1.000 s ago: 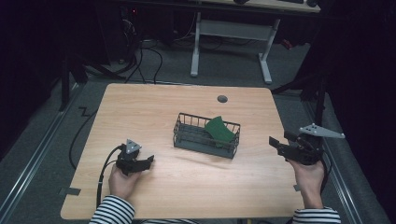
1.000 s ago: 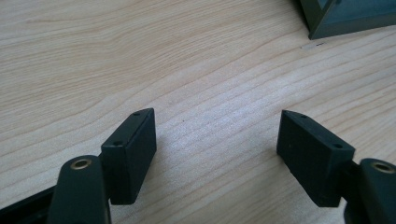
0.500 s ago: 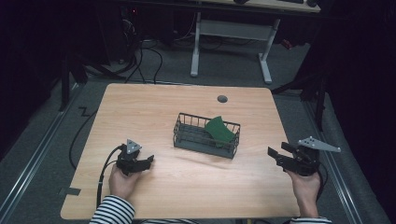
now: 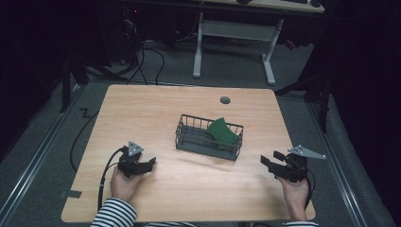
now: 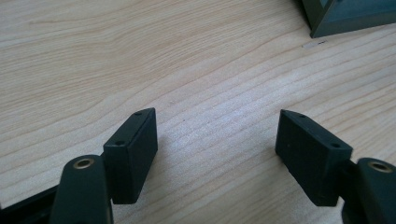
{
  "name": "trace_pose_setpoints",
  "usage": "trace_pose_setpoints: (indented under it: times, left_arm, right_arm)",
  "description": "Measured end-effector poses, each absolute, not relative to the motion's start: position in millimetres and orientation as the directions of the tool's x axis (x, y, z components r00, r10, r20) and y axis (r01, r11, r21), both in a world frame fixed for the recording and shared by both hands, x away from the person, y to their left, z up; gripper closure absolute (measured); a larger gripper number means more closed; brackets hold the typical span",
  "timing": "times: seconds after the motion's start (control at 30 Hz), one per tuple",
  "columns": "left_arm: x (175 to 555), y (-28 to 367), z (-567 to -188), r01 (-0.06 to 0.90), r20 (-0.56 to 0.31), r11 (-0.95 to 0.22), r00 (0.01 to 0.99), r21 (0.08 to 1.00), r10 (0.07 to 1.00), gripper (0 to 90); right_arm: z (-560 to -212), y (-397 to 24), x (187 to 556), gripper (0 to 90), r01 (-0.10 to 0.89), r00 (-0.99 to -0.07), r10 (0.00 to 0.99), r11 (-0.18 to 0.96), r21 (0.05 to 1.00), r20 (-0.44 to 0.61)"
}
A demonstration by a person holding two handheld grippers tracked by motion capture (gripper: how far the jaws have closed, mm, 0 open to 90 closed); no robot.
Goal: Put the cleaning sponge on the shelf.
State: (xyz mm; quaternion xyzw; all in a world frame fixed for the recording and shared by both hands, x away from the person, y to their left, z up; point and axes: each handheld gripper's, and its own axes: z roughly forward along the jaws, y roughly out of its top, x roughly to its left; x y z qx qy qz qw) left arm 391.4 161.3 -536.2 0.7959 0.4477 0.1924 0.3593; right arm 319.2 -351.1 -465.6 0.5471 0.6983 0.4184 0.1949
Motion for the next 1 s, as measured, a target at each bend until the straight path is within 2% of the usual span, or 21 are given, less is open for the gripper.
trace_pose_setpoints:
  times: [0.5, 0.77, 0.87, 1.0]
  left_arm:
    - [391.4, 160.9, -536.3, 0.573, -0.014, -0.343, 0.527, 0.745, 0.850, 29.1]
    - [391.4, 160.9, -536.3, 0.572, -0.013, -0.345, 0.528, 0.744, 0.849, 29.0]
    - [391.4, 160.9, -536.3, 0.573, -0.013, -0.344, 0.528, 0.744, 0.849, 29.0]
    - [391.4, 160.9, -536.3, 0.572, -0.013, -0.344, 0.528, 0.744, 0.849, 29.0]
  right_arm:
    - [-503.9, -334.0, 335.8, 32.9, 0.641, -0.295, 0.945, 0.083, 0.763, 0.145]
    - [-515.1, -328.5, 341.6, 32.1, 0.649, -0.276, 0.957, 0.120, 0.751, 0.086]
    - [-519.5, -322.8, 344.4, 32.1, 0.647, -0.275, 0.961, 0.172, 0.743, 0.017]
    - [-523.4, -319.7, 346.9, 32.1, 0.655, -0.275, 0.961, 0.167, 0.737, 0.027]
